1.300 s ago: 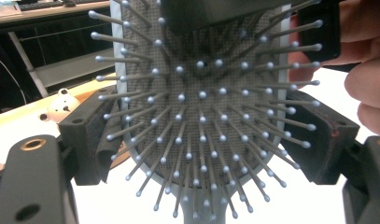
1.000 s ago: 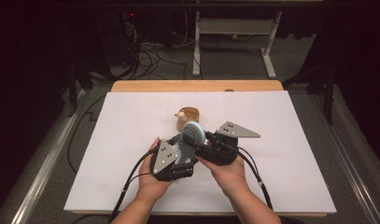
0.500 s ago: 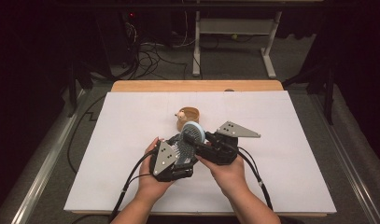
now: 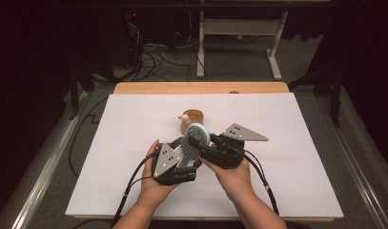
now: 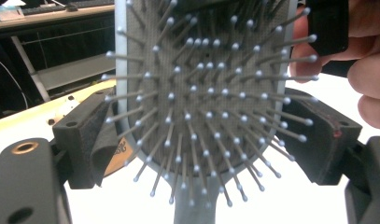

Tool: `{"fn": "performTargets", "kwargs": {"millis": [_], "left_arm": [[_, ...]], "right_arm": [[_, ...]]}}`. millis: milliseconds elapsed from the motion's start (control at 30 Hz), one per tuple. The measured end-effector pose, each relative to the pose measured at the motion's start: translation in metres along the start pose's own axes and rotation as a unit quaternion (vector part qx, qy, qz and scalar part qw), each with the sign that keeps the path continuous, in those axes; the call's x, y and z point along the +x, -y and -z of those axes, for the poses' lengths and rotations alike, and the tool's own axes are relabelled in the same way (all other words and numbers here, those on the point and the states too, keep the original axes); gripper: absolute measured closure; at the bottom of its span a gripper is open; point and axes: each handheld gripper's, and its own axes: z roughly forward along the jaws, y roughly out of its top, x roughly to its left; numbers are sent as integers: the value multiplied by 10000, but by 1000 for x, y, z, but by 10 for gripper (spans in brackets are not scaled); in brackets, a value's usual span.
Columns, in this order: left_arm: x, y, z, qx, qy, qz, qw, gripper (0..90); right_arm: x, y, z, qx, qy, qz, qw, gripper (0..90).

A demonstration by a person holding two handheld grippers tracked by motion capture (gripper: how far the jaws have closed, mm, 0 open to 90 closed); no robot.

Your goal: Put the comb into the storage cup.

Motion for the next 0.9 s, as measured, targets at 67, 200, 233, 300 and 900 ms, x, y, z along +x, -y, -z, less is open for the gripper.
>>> {"fn": "performTargets", "kwargs": {"millis": [67,200,233,300,900], "left_arm": [[0,1,0,15,-4,1,10000,174],[3,3,0,60,42,80,9999,158],[4,3,1,88,34,95,9999,153],[4,5,1,74,46,153,9998,149],[13,14,6,401,114,178,9990,24]], "right_arm": [[-1,-1,1,-18,5,-18,10000,592],[-4,-3,3,-44,56,-8,10000,591],[-4,-3,3,-56,75,18,10000,591],[-6,-4,4,-80,121,49,9999,591],[-19,-12,19,-266,411,257,9985,590]]}}
